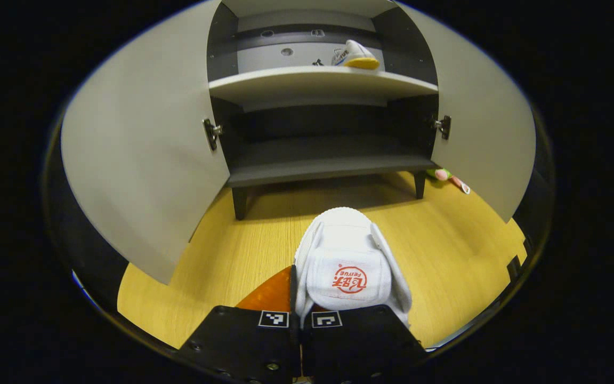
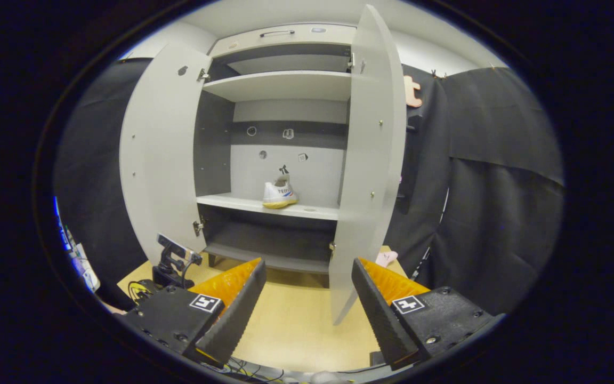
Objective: Grab one shoe with the right hand and put it into the shoe cabinet, grab the other shoe with the left hand and put it into the shoe cabinet; then close the right door with the right hand and the left door with the left hand.
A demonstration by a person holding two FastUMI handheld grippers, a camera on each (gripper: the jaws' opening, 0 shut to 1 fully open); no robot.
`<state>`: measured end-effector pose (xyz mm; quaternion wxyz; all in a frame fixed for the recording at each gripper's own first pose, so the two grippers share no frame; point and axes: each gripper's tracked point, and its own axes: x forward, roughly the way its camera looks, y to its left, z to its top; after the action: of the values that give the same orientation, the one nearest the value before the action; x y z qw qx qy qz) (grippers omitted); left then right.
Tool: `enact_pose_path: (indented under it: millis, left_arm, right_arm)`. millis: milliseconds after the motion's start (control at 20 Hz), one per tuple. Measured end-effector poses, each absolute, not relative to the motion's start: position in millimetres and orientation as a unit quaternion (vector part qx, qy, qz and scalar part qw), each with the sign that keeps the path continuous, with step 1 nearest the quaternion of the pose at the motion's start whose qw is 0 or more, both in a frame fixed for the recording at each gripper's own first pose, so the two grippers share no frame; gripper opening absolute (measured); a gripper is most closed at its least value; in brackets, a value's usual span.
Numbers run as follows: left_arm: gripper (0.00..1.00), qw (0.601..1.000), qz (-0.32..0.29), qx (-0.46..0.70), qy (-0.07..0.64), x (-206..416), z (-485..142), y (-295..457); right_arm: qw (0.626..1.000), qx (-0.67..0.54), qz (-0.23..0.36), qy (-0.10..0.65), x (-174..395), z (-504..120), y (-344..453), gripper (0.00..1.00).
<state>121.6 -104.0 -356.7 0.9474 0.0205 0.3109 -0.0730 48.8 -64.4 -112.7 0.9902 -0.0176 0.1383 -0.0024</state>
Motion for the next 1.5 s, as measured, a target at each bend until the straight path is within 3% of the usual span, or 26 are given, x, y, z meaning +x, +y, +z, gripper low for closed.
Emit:
enact_pose_path:
  millis: [350, 850, 1150, 1500]
  left_arm:
    - [0.01, 0.969, -0.057, 0.011, 0.240, 144.0, -218.0, -87.9]
    - [0.01, 0.994, -0.029, 0.019, 0.104, 258.5, -35.3, -75.9]
    - [0.01, 0.995, -0.014, 0.028, 0.090, 347.7, -19.0, -76.5]
    - [0.01, 0.989, 0.001, 0.027, 0.144, 424.0, -63.4, -82.6]
  right_arm:
    - [0.993, -0.007, 0.022, 0.117, 52.8, -99.6, -54.4, 1.00]
    - [0.991, 0.002, 0.058, 0.120, 63.8, -102.3, -38.4, 1.00]
    - [0.991, -0.009, 0.066, 0.119, 72.9, -102.1, -36.5, 1.00]
    - [0.988, -0.021, 0.068, 0.136, 87.9, -106.6, -40.0, 1.00]
